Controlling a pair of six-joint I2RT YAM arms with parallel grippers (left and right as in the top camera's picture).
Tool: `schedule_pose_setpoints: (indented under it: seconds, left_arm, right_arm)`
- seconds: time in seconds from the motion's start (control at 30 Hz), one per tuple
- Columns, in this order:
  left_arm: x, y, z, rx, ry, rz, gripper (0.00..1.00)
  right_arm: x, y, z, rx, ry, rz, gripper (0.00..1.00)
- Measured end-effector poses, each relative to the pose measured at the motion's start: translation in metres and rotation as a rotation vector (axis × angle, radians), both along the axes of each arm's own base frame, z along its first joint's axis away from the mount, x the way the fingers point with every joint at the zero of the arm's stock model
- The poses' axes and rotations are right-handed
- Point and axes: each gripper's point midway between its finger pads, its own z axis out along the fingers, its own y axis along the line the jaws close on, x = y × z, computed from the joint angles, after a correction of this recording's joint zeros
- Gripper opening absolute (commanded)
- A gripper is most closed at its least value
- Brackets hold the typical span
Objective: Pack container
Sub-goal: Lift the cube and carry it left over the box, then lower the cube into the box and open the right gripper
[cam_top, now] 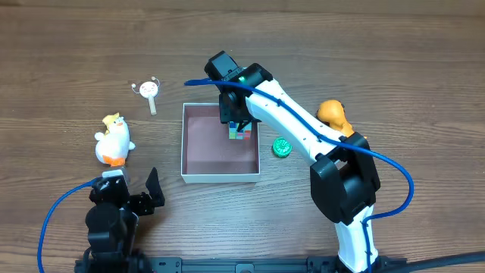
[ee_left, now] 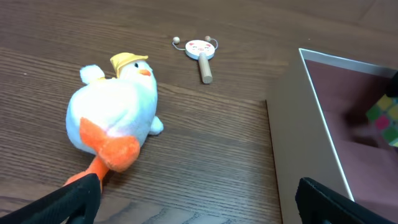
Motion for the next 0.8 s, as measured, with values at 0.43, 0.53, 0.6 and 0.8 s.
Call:
schedule_pose_setpoints:
  seconds: [0.43,0.53,0.6,0.8]
  left_arm:
    - [0.0,0.0,0.0,0.0,0.0,0.0,1.0]
    - [0.0,0.0,0.0,0.0,0.0,0.0,1.0]
    - [0.0,0.0,0.0,0.0,0.0,0.0,1.0]
    - [0.0,0.0,0.0,0.0,0.0,0.0,1.0]
  right_arm:
    - [-0.005,-0.004,-0.001,-0.021,0.02,0.023,0.72]
    - [-0.009,-0.007,0.001,-0.038,0.04,0.034,0.72]
    - [-0.009,-0.005,0.012,-0.031,0.042,0.046,0.7]
    - [-0.014,0.026,0.041,0.132,0.082,0.086,0.52]
